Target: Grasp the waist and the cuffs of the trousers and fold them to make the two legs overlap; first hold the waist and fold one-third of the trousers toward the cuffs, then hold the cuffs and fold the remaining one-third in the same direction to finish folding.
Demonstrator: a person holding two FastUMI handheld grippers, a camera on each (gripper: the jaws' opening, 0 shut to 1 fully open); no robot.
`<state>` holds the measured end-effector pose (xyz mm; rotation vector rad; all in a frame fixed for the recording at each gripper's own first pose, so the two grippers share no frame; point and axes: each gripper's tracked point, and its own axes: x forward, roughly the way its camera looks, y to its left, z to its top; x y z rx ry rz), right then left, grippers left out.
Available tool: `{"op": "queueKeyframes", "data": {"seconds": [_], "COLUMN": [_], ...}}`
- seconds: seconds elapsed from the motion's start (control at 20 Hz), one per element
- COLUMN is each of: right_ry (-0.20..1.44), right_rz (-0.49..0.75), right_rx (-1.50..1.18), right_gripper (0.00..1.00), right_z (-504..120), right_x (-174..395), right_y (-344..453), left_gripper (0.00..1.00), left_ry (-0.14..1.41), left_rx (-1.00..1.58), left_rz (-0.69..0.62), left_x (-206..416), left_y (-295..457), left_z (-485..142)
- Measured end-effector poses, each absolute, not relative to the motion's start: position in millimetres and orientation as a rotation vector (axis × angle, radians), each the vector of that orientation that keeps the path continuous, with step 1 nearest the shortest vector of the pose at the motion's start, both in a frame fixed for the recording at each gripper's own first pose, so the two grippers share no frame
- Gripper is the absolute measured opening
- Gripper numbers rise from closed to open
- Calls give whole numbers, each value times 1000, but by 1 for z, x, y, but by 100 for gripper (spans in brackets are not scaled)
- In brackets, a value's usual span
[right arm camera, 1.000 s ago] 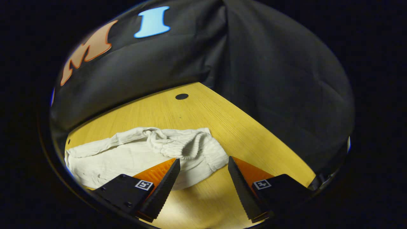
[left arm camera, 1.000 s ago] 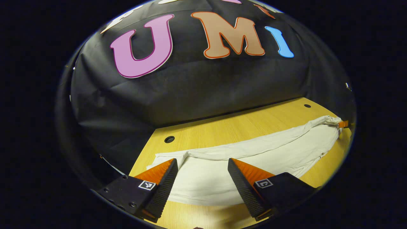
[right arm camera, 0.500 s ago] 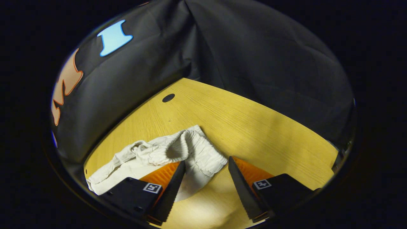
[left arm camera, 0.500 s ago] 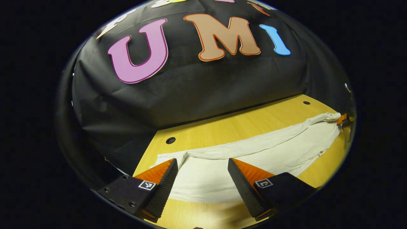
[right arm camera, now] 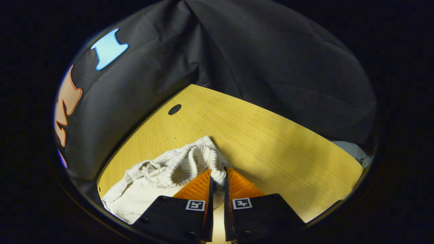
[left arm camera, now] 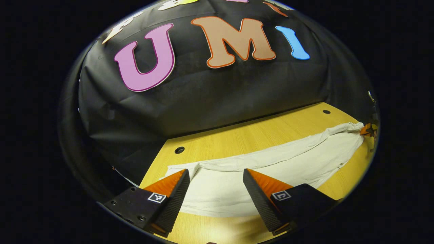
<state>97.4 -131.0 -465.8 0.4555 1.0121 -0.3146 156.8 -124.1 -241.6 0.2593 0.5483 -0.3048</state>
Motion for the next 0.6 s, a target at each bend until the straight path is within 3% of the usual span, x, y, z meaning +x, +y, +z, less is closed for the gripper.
{"op": "queueKeyframes", "data": {"seconds": [0.4,0.6], "right_ry": [888,848], "right_rz": [-191,-117], "right_rx": [456,414], "right_gripper": [15,15], "right_z": [-379,-392], "right_x": [110,111], "right_y": [-151,-142], "left_gripper": [97,97], "left_ry": [547,538], "left_rx": [219,189], "left_rz": [-308,-320], "left_x": [154,159], "left_y": [-112,-92], "left_z": [-244,-243]}}
